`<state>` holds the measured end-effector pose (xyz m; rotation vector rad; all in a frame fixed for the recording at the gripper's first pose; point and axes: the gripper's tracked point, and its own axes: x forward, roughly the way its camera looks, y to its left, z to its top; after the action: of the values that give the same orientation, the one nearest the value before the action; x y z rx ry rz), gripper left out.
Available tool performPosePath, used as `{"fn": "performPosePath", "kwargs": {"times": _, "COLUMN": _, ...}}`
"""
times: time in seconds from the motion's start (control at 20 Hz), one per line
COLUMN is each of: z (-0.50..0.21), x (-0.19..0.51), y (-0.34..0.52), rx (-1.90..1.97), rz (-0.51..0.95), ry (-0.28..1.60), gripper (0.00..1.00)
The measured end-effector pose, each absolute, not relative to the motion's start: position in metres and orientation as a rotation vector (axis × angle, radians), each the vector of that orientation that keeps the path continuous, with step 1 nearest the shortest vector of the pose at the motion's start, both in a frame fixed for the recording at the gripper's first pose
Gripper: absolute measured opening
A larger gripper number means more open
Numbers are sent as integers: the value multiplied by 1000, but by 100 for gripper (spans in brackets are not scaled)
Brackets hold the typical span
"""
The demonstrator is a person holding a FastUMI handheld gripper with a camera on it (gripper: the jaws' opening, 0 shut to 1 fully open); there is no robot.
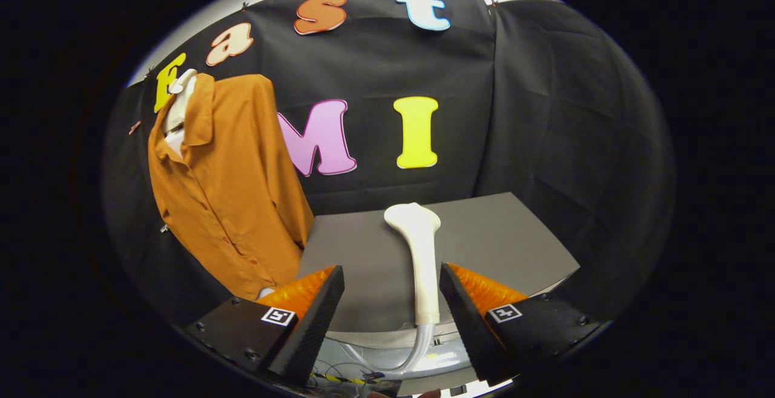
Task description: Iron the clothes twice with a garment steamer, once on the left side and once on the right side.
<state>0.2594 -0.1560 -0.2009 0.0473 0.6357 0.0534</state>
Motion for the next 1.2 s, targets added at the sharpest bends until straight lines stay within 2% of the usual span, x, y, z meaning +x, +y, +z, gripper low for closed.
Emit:
{"fn": "performPosePath", "kwargs": {"times": 0.4, "z": -313, "x": 314, "y": -173, "rx": 126, "rz": 73, "ry": 905, "gripper": 97}}
{"fn": "performPosePath", "kwargs": {"times": 0.5, "z": -324, "x": 319, "y": -170, "rx": 128, "rz": 89, "ry": 925, "gripper": 80}}
{"fn": "performPosePath", "kwargs": {"times": 0.6, "z": -325, "x": 319, "y": -171, "rx": 90, "rz": 109, "ry": 889, "gripper": 49}}
{"fn": "performPosePath", "kwargs": {"times": 0.75, "z": -313, "x": 326, "y": -170, "rx": 98, "rz": 133, "ry": 793, "gripper": 28}}
{"fn": "performPosePath", "kwargs": {"times": 1.2, "z": -222, "x": 285, "y": -153, "rx": 51, "rz": 69, "ry": 513, "gripper": 28}}
